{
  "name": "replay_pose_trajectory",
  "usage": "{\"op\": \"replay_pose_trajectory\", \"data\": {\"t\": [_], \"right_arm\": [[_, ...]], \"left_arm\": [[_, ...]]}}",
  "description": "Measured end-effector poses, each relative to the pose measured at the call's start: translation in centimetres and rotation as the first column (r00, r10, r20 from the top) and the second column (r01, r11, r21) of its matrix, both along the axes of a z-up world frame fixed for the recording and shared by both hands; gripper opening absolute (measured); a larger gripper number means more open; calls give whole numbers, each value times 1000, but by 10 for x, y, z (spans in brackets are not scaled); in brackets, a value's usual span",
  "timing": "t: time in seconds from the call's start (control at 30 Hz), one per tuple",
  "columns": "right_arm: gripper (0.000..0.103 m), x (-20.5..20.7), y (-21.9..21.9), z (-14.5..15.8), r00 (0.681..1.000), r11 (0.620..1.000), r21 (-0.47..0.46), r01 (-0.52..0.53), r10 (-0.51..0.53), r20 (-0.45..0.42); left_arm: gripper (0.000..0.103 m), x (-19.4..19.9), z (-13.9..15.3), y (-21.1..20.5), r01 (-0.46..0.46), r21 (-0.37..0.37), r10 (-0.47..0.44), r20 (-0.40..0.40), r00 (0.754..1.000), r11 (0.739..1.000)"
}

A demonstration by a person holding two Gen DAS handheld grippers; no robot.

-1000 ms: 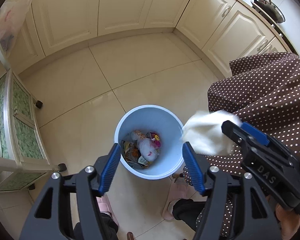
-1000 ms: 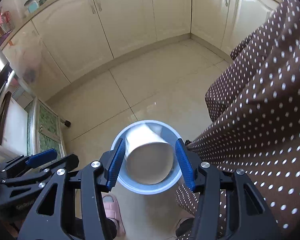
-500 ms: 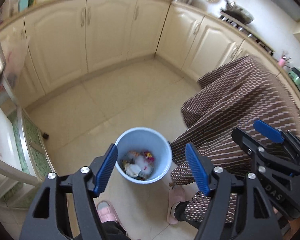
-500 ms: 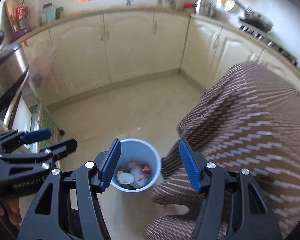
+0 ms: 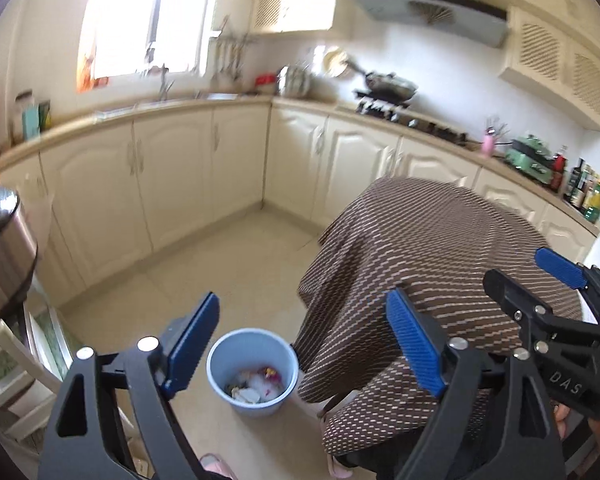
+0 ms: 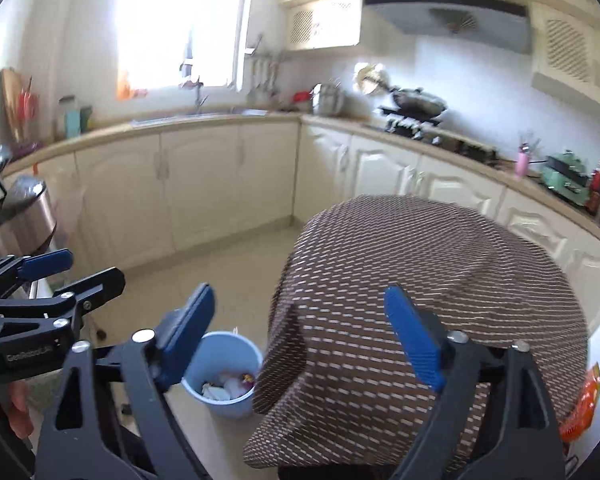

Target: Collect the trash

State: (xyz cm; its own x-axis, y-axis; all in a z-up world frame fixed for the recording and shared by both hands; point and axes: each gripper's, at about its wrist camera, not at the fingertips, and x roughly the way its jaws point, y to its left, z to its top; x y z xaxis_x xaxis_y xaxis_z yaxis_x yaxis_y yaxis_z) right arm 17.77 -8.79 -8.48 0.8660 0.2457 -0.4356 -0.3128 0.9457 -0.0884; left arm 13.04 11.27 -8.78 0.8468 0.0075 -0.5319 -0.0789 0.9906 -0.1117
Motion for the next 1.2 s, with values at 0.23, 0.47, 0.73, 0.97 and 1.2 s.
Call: {"op": "replay_pose_trajectory", "data": {"t": [0.23,0.47,0.73,0.97,1.2], "right_arm": [[90,-49,-41,28,993,997,47,61,-65,98],[91,-91,-69,50,976,993,67,97,-108,190],[95,-126,-91,69,958,990,93,107,-128,257],[95,-142,-103,76,953,988,115,101,-130,275],[95,-145,-109,79,952,987,131,89,-123,279]], "left_arm": [[91,-49,43,-48,41,56,-48,127,991,998],[92,-90,72,-81,76,88,-94,217,972,993],[92,-126,97,-103,99,105,-126,288,949,990],[93,-144,110,-114,96,108,-127,329,936,990],[93,-149,113,-119,98,110,-130,342,931,989]]}}
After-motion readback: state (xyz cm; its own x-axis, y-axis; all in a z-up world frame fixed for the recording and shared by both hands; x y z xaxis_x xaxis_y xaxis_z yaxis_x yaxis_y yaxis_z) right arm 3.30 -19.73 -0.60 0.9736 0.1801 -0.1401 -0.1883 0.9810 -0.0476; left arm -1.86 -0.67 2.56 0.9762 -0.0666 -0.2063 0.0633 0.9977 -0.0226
